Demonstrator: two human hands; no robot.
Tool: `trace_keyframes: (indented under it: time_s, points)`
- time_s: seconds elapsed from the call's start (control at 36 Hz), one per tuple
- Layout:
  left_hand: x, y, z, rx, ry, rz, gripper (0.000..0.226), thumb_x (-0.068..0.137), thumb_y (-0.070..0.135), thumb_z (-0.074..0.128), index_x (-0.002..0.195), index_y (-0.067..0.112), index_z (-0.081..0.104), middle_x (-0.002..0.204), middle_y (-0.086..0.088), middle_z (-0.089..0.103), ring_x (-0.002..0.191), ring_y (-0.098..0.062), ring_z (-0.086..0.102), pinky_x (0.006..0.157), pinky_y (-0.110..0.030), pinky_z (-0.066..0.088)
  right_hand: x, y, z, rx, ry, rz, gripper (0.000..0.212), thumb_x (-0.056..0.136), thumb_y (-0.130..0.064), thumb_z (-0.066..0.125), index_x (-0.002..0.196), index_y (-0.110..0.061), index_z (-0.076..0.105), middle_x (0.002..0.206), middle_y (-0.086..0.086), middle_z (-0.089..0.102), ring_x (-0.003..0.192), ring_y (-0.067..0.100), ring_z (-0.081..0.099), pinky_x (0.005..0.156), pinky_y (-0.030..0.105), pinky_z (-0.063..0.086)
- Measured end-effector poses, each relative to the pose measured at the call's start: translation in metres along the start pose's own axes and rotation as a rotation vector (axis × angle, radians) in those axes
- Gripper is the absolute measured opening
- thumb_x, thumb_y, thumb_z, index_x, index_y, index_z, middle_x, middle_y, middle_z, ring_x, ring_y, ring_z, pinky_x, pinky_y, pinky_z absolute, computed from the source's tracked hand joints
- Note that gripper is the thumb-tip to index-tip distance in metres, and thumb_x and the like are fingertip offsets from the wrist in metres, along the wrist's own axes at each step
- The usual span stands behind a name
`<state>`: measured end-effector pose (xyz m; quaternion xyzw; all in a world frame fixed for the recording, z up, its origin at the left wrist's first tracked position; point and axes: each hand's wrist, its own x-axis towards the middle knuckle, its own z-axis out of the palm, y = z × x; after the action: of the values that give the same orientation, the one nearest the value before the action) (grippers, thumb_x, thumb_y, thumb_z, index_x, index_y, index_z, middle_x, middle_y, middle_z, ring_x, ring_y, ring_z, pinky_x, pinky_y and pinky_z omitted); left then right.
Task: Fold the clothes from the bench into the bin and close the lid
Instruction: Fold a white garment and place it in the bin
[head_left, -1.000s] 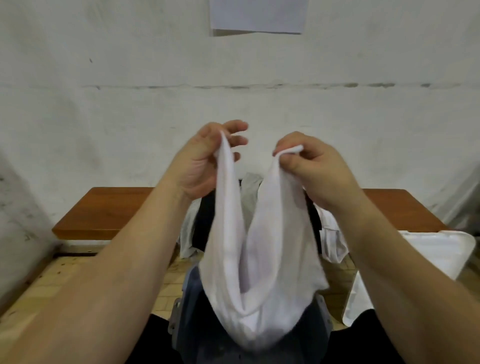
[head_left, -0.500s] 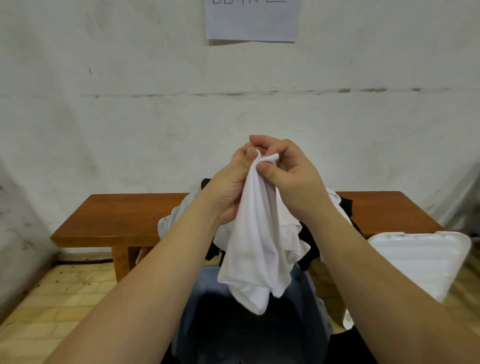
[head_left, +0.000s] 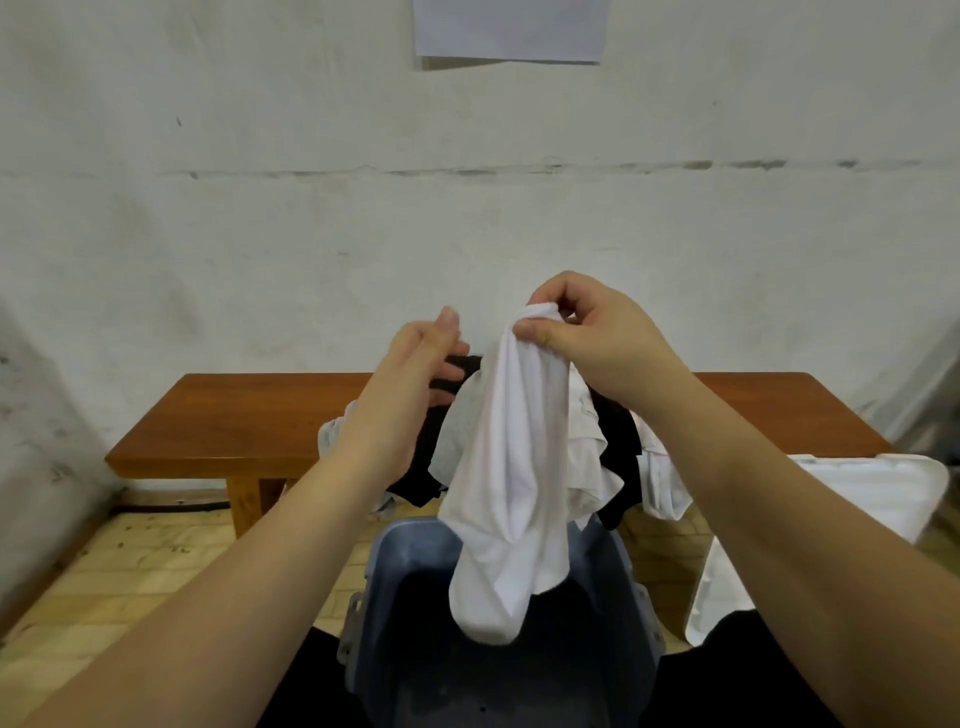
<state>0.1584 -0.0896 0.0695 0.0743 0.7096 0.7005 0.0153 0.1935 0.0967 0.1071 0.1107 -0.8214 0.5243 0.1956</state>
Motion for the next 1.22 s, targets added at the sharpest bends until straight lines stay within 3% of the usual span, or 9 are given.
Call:
trace_keyframes:
  time_s: [0.19, 0.25, 0.33, 0.39, 0.53, 0.81, 0.92, 1.06, 1.22]
  points:
    - [-0.041, -0.046, 0.002, 0.748, -0.22, 0.26, 0.096, 0.063, 0.062, 0.078, 0.14, 0.046, 0.023, 0.124, 0.024, 0.047, 0.108, 0.0, 0.052, 0.088, -0.023, 0.048, 0.006, 0.0, 0.002, -0.011, 0.049, 0.015, 0.016, 0.084, -0.024, 0.075, 0.079, -0.029, 0.061, 0.073, -0.02, 0.058, 0.065, -0.006, 0.051, 0.063, 0.011, 0.041]
    - [-0.035, -0.058, 0.003, 0.871, -0.155, 0.289, 0.085, 0.072, 0.054, 0.071, 0.142, 0.04, 0.026, 0.123, 0.014, 0.053, 0.105, -0.007, 0.056, 0.089, -0.032, 0.053, 0.007, 0.0, 0.002, 0.017, 0.066, 0.026, 0.014, 0.085, -0.024, 0.075, 0.081, -0.027, 0.061, 0.071, -0.02, 0.057, 0.062, -0.006, 0.051, 0.059, 0.008, 0.04]
    - [-0.03, -0.06, -0.003, 0.916, -0.037, 0.228, 0.019, 0.093, 0.026, 0.056, 0.111, 0.023, 0.05, 0.093, 0.006, 0.059, 0.079, -0.01, 0.059, 0.069, -0.027, 0.053, 0.008, 0.005, -0.004, 0.011, 0.1, 0.042, 0.015, 0.085, -0.025, 0.074, 0.08, -0.029, 0.061, 0.069, -0.021, 0.057, 0.062, -0.003, 0.05, 0.059, 0.009, 0.039]
    - [-0.027, -0.056, -0.01, 0.878, 0.016, 0.218, 0.007, 0.096, 0.021, 0.048, 0.093, 0.018, 0.054, 0.08, 0.0, 0.057, 0.069, -0.014, 0.055, 0.058, -0.025, 0.044, 0.007, 0.009, -0.012, -0.009, 0.112, 0.061, 0.014, 0.085, -0.027, 0.074, 0.081, -0.03, 0.061, 0.071, -0.021, 0.058, 0.065, -0.001, 0.051, 0.062, 0.012, 0.041]
    - [-0.012, -0.04, -0.031, 0.689, 0.08, 0.144, 0.014, 0.097, 0.022, 0.05, 0.092, 0.022, 0.062, 0.08, -0.005, 0.062, 0.065, -0.014, 0.051, 0.057, -0.029, 0.038, 0.002, 0.021, -0.038, -0.13, 0.065, 0.125, 0.009, 0.087, -0.031, 0.073, 0.088, -0.029, 0.064, 0.084, -0.013, 0.063, 0.076, 0.004, 0.057, 0.071, 0.019, 0.045]
    - [0.021, -0.009, -0.058, 0.391, -0.091, 0.088, 0.013, 0.095, 0.026, 0.061, 0.092, 0.019, 0.072, 0.063, -0.006, 0.054, 0.055, -0.014, 0.047, 0.056, -0.029, 0.036, 0.002, 0.029, -0.075, -0.705, -0.403, 0.357, 0.015, 0.09, -0.043, 0.066, 0.095, -0.03, 0.069, 0.092, -0.008, 0.069, 0.087, 0.012, 0.065, 0.075, 0.026, 0.048]
    - [0.036, 0.002, -0.064, 0.423, -0.154, 0.107, 0.017, 0.097, 0.026, 0.058, 0.096, 0.013, 0.069, 0.059, -0.012, 0.052, 0.051, -0.021, 0.045, 0.056, -0.034, 0.036, 0.01, 0.035, -0.08, -0.537, -0.335, 0.362, 0.02, 0.092, -0.041, 0.065, 0.097, -0.022, 0.069, 0.092, -0.006, 0.068, 0.078, 0.009, 0.067, 0.074, 0.026, 0.056]
    - [0.061, 0.016, -0.066, 0.296, -0.18, 0.066, 0.021, 0.1, 0.015, 0.052, 0.106, -0.001, 0.063, 0.076, -0.014, 0.05, 0.039, -0.018, 0.038, 0.041, -0.02, 0.03, 0.025, 0.044, -0.077, -0.063, -0.183, 0.438, 0.023, 0.096, -0.029, 0.062, 0.084, -0.011, 0.055, 0.058, -0.004, 0.053, 0.049, 0.008, 0.049, 0.051, 0.022, 0.049]
    - [0.105, 0.036, -0.056, 0.205, -0.196, 0.033, 0.017, 0.101, 0.016, 0.051, 0.106, 0.008, 0.066, 0.087, -0.006, 0.061, 0.041, -0.017, 0.043, 0.042, -0.02, 0.035, 0.063, 0.051, -0.081, 0.096, -0.043, 0.404, 0.016, 0.097, -0.027, 0.062, 0.086, -0.018, 0.055, 0.07, 0.0, 0.053, 0.047, 0.007, 0.045, 0.046, 0.019, 0.042]
